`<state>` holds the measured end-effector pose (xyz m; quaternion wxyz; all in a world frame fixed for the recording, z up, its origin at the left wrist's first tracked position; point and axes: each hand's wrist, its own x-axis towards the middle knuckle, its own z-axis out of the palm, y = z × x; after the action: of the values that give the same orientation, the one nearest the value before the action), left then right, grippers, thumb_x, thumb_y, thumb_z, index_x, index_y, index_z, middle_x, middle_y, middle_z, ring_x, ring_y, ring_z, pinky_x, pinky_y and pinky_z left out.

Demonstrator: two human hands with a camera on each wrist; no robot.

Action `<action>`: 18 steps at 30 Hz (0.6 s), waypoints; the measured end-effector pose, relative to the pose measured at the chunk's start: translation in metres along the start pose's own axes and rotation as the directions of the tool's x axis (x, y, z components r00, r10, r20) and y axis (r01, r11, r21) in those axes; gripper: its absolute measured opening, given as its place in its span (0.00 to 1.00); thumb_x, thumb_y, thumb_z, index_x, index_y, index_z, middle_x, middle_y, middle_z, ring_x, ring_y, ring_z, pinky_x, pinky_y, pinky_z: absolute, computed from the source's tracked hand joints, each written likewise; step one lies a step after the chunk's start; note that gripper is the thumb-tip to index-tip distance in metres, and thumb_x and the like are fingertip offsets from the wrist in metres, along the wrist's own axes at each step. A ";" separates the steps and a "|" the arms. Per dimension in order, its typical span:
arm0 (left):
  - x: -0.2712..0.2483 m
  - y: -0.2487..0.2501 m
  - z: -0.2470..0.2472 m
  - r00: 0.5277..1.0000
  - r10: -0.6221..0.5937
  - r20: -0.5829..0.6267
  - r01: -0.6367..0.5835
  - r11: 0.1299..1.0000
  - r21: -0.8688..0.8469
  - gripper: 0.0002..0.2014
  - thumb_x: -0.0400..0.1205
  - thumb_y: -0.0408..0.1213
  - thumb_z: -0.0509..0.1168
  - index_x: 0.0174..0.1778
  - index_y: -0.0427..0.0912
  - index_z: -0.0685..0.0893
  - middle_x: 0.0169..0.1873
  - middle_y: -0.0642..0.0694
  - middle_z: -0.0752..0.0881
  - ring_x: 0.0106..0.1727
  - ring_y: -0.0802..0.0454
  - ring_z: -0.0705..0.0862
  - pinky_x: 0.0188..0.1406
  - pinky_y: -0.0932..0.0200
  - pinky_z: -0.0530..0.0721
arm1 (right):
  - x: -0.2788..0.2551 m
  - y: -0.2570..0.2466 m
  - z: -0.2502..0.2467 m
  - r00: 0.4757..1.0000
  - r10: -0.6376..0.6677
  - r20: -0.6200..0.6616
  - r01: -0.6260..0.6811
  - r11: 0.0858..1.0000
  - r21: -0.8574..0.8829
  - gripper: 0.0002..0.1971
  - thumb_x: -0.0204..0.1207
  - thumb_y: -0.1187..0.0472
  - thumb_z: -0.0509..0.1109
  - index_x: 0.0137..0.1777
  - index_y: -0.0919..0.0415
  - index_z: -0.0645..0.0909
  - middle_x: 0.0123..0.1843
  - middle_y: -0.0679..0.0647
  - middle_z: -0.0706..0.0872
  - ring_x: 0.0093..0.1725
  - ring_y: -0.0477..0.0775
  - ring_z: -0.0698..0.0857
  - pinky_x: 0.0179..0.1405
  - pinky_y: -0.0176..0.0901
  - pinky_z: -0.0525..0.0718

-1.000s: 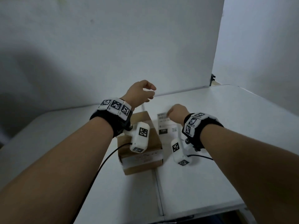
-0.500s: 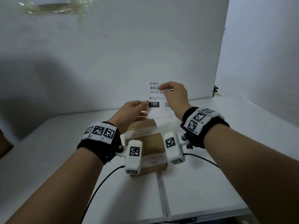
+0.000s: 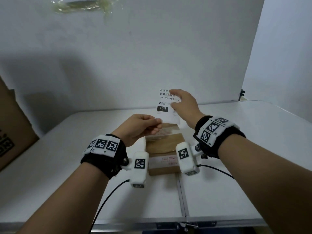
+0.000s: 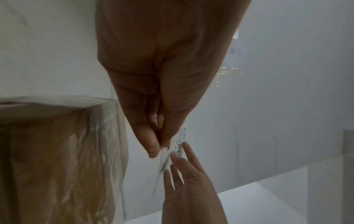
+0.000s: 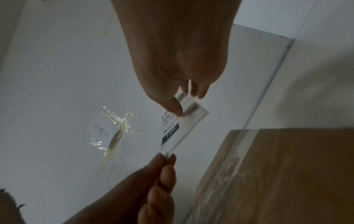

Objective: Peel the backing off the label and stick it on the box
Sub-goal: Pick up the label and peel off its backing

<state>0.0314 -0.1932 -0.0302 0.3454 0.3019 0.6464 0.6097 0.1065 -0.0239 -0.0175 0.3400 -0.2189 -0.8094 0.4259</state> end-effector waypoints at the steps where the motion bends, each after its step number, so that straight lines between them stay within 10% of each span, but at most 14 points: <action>1: -0.001 -0.001 -0.001 1.000 -0.003 -0.007 0.003 1.000 -0.028 0.07 0.79 0.32 0.69 0.46 0.31 0.87 0.35 0.43 0.89 0.27 0.59 0.84 0.32 0.70 0.86 | -0.001 -0.001 0.002 1.000 0.000 0.023 0.002 0.996 -0.087 0.27 0.74 0.72 0.66 0.72 0.51 0.78 0.79 0.58 0.69 0.76 0.59 0.71 0.68 0.47 0.80; 4: -0.002 -0.007 -0.003 0.999 -0.001 -0.037 -0.003 0.992 -0.129 0.06 0.80 0.30 0.67 0.47 0.30 0.86 0.37 0.42 0.90 0.29 0.58 0.85 0.35 0.70 0.87 | -0.009 -0.010 0.003 0.996 -0.082 -0.041 0.071 0.976 -0.208 0.22 0.73 0.69 0.69 0.66 0.52 0.81 0.78 0.56 0.68 0.76 0.56 0.65 0.74 0.45 0.69; 7: -0.003 -0.014 -0.004 1.000 -0.003 -0.030 -0.003 0.980 -0.197 0.08 0.81 0.28 0.65 0.49 0.26 0.84 0.40 0.39 0.90 0.29 0.56 0.85 0.35 0.68 0.87 | -0.020 -0.019 0.005 0.983 -0.141 0.122 0.148 0.988 -0.054 0.11 0.75 0.68 0.72 0.55 0.59 0.88 0.58 0.53 0.87 0.55 0.47 0.83 0.52 0.26 0.77; 12: -0.005 -0.020 -0.003 1.000 -0.001 0.011 0.003 0.981 -0.194 0.13 0.82 0.28 0.62 0.57 0.21 0.81 0.38 0.40 0.89 0.32 0.55 0.86 0.43 0.65 0.88 | -0.031 -0.017 0.014 0.925 -0.090 0.369 0.107 0.994 -0.026 0.08 0.75 0.69 0.72 0.51 0.63 0.90 0.51 0.53 0.90 0.46 0.43 0.87 0.31 0.17 0.80; 18: -0.003 -0.024 -0.005 0.999 0.032 -0.042 -0.040 0.981 -0.189 0.13 0.81 0.30 0.66 0.56 0.22 0.82 0.42 0.37 0.87 0.32 0.56 0.85 0.46 0.65 0.87 | -0.032 -0.011 0.016 0.939 -0.080 0.335 0.093 0.995 -0.023 0.08 0.74 0.67 0.72 0.48 0.58 0.91 0.44 0.49 0.91 0.45 0.45 0.89 0.36 0.18 0.79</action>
<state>0.0300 -0.2003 -0.0538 0.3488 0.2672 0.5864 0.6805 0.1156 -0.0595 -0.0264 0.2122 -0.1144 -0.8721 0.4259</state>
